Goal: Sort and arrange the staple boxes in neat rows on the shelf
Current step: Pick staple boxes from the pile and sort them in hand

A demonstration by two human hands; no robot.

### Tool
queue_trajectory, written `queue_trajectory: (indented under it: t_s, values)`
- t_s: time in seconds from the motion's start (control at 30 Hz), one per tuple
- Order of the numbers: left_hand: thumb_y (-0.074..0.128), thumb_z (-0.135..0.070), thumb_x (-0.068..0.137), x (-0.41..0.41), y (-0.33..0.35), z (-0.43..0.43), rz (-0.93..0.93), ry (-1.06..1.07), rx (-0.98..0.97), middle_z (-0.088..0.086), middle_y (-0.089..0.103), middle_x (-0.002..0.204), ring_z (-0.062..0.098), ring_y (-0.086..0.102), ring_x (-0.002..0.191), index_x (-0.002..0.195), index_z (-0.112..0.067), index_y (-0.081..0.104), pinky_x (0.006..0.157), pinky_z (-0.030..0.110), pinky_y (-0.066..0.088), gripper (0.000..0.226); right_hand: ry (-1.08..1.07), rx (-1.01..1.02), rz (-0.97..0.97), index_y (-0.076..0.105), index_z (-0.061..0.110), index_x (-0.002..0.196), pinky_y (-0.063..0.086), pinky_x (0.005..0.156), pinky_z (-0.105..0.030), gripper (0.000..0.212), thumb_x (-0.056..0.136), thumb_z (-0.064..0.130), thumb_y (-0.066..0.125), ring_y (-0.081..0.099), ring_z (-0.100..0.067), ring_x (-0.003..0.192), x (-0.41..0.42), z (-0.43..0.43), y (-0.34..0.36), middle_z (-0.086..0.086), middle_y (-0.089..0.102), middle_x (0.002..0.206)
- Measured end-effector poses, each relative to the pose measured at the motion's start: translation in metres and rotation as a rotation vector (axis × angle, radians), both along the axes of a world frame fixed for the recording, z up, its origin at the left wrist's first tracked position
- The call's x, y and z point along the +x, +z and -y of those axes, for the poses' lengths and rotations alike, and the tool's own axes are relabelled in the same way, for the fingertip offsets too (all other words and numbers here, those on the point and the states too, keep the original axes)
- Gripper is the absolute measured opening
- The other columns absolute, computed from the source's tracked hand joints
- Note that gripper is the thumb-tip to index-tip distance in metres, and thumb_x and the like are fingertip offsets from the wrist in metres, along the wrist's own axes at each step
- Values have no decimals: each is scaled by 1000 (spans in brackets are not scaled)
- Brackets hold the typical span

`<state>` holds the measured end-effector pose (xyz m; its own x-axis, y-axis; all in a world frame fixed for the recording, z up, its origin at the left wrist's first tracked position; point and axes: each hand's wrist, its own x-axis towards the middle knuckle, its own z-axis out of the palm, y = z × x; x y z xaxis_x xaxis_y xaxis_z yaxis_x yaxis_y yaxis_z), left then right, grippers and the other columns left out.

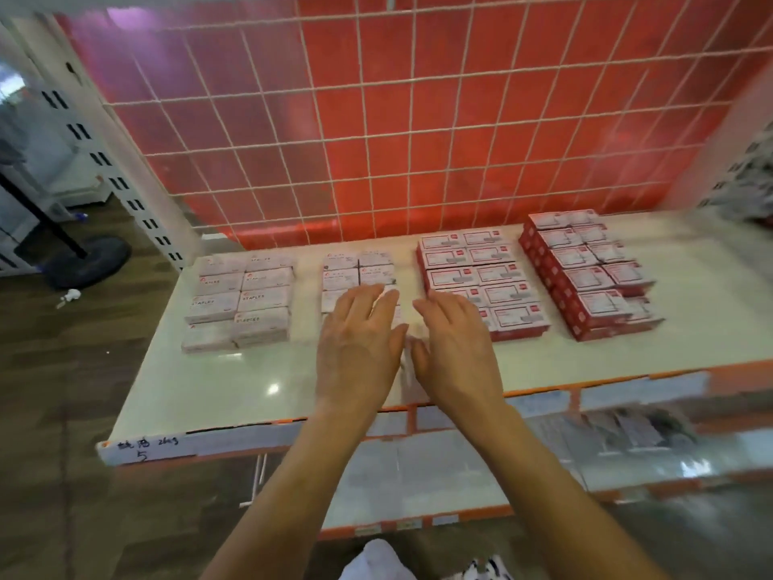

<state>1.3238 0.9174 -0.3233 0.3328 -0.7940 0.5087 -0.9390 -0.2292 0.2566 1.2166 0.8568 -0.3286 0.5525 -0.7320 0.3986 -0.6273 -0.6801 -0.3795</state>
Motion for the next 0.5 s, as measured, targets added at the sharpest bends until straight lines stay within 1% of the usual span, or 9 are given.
queue_trajectory:
  t_s: [0.1, 0.23, 0.3, 0.4, 0.5]
  values:
    - [80, -16, 74, -47, 1, 22, 14, -59, 10, 12, 67, 113, 32, 62, 108, 112, -7, 68, 90, 42, 51, 41, -53, 0, 8, 63, 3, 112, 45, 96, -46, 40, 74, 12, 67, 57, -37, 109, -49, 14, 1, -18, 63, 116]
    - [64, -24, 80, -112, 1, 50, 26, -150, -8, 13, 67, 114, 33, 61, 111, 112, -6, 68, 92, 45, 50, 36, -108, 8, -6, 61, 4, 115, 46, 95, -46, 46, 70, 10, 71, 56, -36, 110, -121, 34, 6, -16, 62, 118]
    - [67, -21, 81, -146, 0, 64, 43, -185, -11, 14, 67, 115, 34, 61, 111, 112, -6, 68, 94, 46, 49, 34, -143, 12, -7, 60, 5, 117, 47, 95, -47, 47, 72, 12, 71, 54, -36, 112, -157, 44, 7, -16, 61, 120]
    - [76, -18, 78, -197, 2, 82, 50, -230, -17, 13, 67, 114, 33, 61, 110, 112, -6, 68, 93, 43, 49, 36, -192, -2, 4, 61, 4, 117, 46, 95, -46, 48, 71, 9, 75, 55, -36, 111, -209, 58, 9, -15, 62, 118]
    - [76, -18, 77, -240, 3, 101, 63, -288, -29, 11, 67, 114, 32, 61, 110, 112, -7, 67, 91, 41, 50, 37, -244, -1, 6, 61, 1, 116, 47, 93, -48, 47, 71, 7, 75, 55, -40, 111, -254, 73, 9, -21, 61, 119]
